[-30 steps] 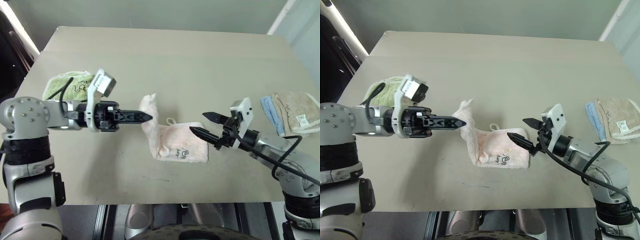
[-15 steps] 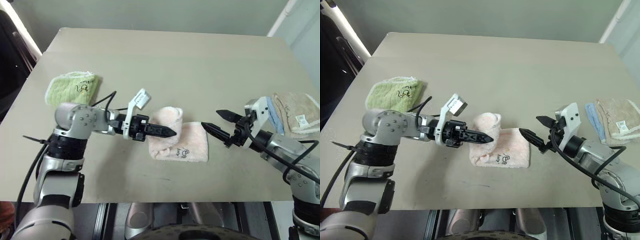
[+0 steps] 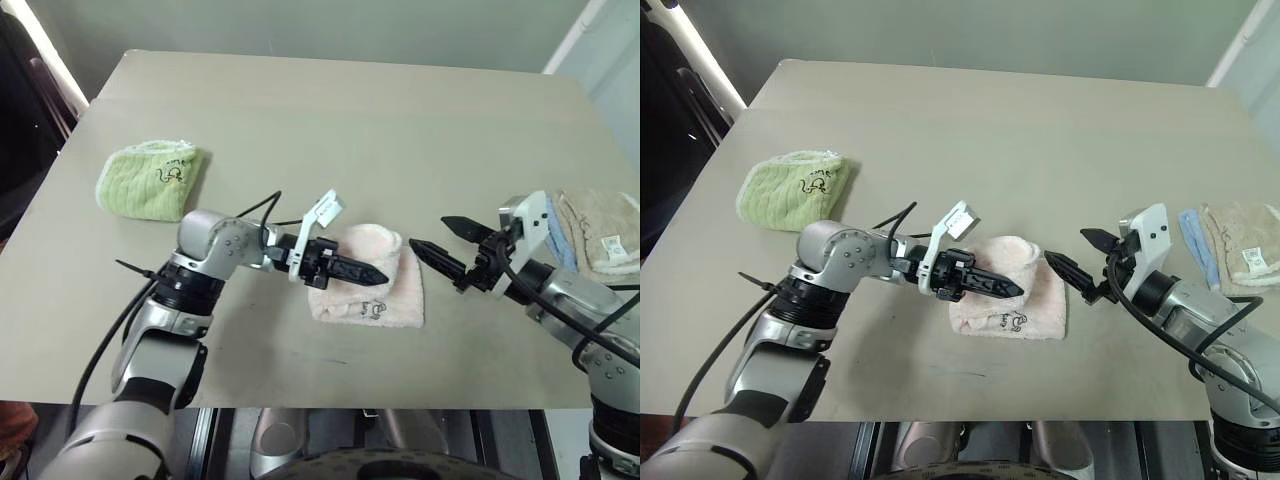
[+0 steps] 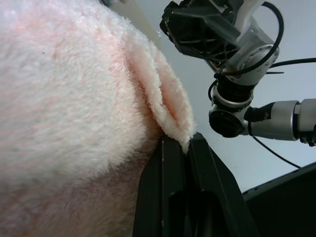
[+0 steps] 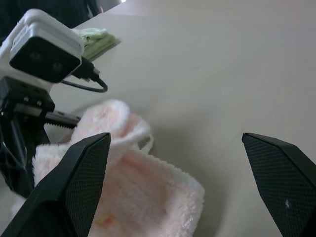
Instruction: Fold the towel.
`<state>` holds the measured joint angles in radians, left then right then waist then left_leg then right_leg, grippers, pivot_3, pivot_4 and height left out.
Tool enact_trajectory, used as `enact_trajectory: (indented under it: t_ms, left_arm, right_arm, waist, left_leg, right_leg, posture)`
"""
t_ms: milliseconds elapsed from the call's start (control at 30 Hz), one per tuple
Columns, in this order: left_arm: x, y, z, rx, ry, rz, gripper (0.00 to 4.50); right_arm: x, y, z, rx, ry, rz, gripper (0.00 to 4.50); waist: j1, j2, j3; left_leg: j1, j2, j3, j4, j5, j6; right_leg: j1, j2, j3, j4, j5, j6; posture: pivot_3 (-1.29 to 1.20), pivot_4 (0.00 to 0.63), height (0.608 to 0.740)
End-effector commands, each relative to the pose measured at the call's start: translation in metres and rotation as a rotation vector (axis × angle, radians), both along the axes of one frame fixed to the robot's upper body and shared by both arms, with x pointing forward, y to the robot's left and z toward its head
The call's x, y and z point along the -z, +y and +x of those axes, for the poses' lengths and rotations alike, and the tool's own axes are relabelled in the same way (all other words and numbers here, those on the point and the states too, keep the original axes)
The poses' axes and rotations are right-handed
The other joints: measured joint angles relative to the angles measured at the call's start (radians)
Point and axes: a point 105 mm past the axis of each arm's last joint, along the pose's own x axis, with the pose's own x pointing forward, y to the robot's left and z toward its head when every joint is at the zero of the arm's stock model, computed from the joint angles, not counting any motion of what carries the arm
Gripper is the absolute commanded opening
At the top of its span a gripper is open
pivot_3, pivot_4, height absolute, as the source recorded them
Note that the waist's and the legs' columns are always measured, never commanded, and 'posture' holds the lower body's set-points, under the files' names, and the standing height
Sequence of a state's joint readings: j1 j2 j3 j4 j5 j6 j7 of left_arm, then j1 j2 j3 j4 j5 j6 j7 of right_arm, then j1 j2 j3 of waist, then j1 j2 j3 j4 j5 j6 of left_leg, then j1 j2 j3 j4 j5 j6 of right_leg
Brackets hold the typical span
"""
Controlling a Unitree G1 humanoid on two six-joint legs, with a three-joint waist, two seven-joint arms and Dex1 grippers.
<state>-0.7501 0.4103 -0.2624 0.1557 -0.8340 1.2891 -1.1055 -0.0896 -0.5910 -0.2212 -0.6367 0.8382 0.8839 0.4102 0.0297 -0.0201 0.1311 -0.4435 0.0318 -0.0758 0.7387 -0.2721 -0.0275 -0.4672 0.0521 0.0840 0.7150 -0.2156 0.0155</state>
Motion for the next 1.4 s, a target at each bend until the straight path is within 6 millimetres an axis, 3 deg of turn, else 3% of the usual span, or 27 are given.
enact_trajectory:
  t_ms: [33,400,667,833,967,1133,1233,1300,1400]
  left_arm:
    - [-0.003,-0.01,0.0,0.028,-0.05,0.003,0.01]
    - [0.01,-0.027,-0.004,0.081,-0.011,0.014,0.01]
    - [0.007,-0.028,-0.004,0.097,0.035,-0.025,2.79]
    - [-0.013,-0.024,0.003,0.084,-0.02,-0.114,4.48]
    - [-0.047,-0.013,0.009,0.044,-0.17,-0.323,4.48]
    - [-0.075,0.021,0.017,-0.077,-0.319,-0.46,4.48]
    - [-0.068,0.038,0.024,-0.151,-0.478,-0.382,4.5]
    - [-0.062,0.049,0.029,-0.186,-0.535,-0.328,4.5]
    - [-0.058,0.062,0.041,-0.283,-0.57,-0.286,3.87]
  right_arm:
    - [-0.012,0.0,-0.004,0.006,-0.049,-0.001,4.5]
    - [-0.01,-0.001,-0.006,0.033,-0.049,-0.011,4.5]
    - [-0.01,-0.002,-0.006,0.048,-0.057,-0.013,4.5]
    - [-0.013,-0.004,-0.005,0.053,-0.07,-0.012,4.5]
    - [-0.015,-0.005,-0.005,0.052,-0.078,-0.01,4.5]
    - [-0.015,0.0,-0.007,0.021,-0.08,0.005,4.5]
    - [-0.016,0.007,-0.01,-0.024,-0.082,0.019,3.95]
    - [-0.016,0.011,-0.011,-0.049,-0.083,0.025,3.26]
    - [-0.015,0.015,-0.01,-0.074,-0.078,0.031,2.19]
  waist:
    - [0.0,0.0,0.0]
    - [0.001,0.0,0.0]
    - [0.001,0.0,0.0]
    - [0.001,0.0,0.0]
    - [0.001,0.0,0.0]
    - [0.0,0.001,0.0]
    - [0.0,0.001,0.0]
    - [0.0,0.001,0.0]
    - [0.0,0.001,0.0]
  left_leg:
    - [0.0,0.0,0.0,0.0,0.0,0.0]
    - [0.0,-0.001,0.001,0.0,0.001,0.003]
    - [0.0,-0.001,0.001,0.0,0.001,0.003]
    - [0.0,-0.002,0.001,0.0,0.002,0.004]
    - [0.0,-0.002,0.002,0.0,0.002,0.004]
    - [0.0,-0.001,0.002,0.0,0.002,0.004]
    - [0.0,-0.001,0.002,0.0,0.002,0.004]
    - [0.0,-0.001,0.002,0.0,0.002,0.005]
    - [0.0,-0.002,0.002,0.001,0.001,0.005]
  right_leg:
    - [0.0,0.0,0.0,0.0,0.001,0.001]
    - [0.001,-0.002,0.0,-0.001,0.002,0.004]
    - [0.001,-0.002,0.0,-0.001,0.003,0.005]
    - [0.001,-0.002,0.0,-0.001,0.003,0.006]
    - [0.001,-0.002,0.0,-0.001,0.003,0.006]
    - [0.001,-0.002,0.001,-0.001,0.003,0.006]
    - [0.001,-0.002,0.001,-0.001,0.003,0.006]
    - [0.001,-0.002,0.001,-0.001,0.003,0.005]
    - [0.001,-0.002,0.001,-0.001,-0.002,-0.003]
  posture:
    - [0.0,0.15,0.697]
    - [0.0,0.15,0.697]
    - [0.0,0.15,0.697]
    - [0.0,0.15,0.697]
    - [0.0,0.15,0.697]
    - [0.0,0.15,0.697]
    - [0.0,0.15,0.697]
    - [0.0,0.15,0.697]
    - [0.0,0.15,0.697]
